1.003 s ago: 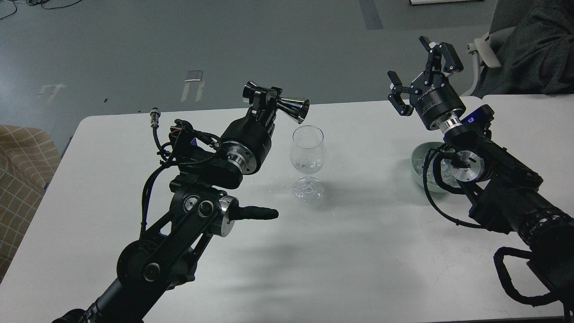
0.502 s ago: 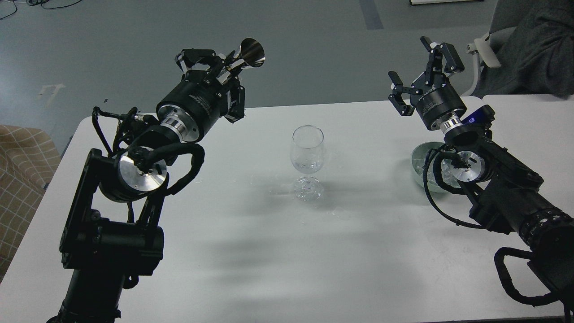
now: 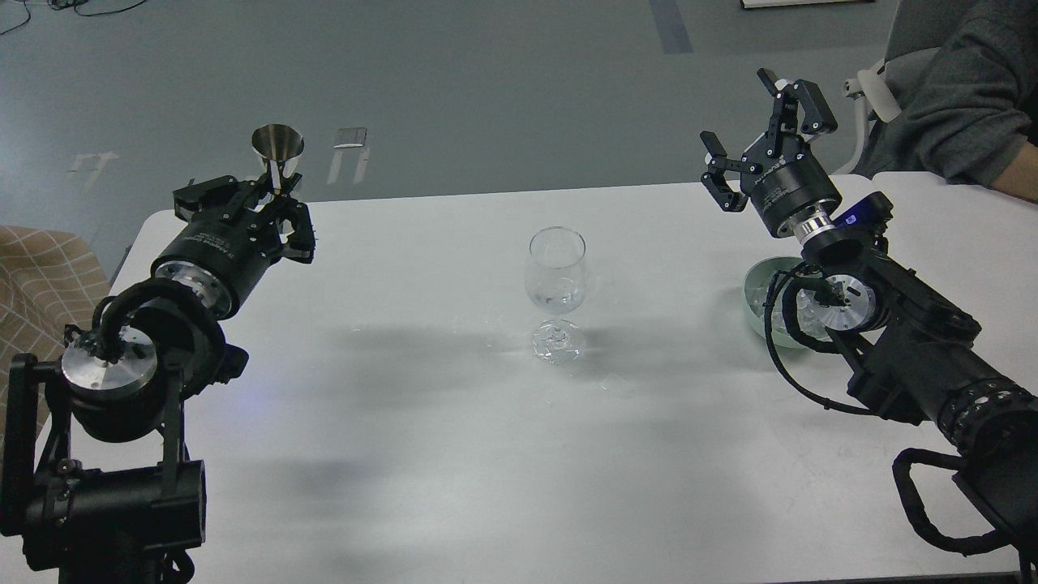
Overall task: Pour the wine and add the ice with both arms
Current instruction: 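Turn the jigger upright and move it back toward its spot, then lower the jigger onto the table and open the left gripper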
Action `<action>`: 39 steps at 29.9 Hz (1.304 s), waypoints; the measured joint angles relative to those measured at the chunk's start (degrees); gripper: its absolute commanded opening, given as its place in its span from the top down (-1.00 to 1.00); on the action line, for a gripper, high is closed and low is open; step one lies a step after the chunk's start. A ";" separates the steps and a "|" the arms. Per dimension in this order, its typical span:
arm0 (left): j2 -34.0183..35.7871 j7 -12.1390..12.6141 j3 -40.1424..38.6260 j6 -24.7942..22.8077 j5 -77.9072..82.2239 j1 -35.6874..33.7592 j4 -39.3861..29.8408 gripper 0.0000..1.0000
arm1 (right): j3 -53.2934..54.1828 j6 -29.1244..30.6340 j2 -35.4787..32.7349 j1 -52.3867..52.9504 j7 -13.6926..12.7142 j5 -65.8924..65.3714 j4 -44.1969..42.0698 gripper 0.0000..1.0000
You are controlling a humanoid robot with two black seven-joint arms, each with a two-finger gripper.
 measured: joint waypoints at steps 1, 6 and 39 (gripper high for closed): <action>0.00 -0.60 -0.37 -1.26 -0.77 0.91 0.59 1.00 | -0.03 0.00 0.01 0.00 0.00 0.00 -0.03 -1.00; 0.00 -3.52 -0.72 -10.29 -2.98 5.57 5.18 1.00 | -0.07 0.00 0.30 0.07 0.00 -0.16 -0.09 -1.00; 0.00 -10.13 1.57 -25.36 -3.37 9.41 22.40 0.71 | -0.16 0.00 0.97 -0.56 0.00 -0.35 -0.05 -1.00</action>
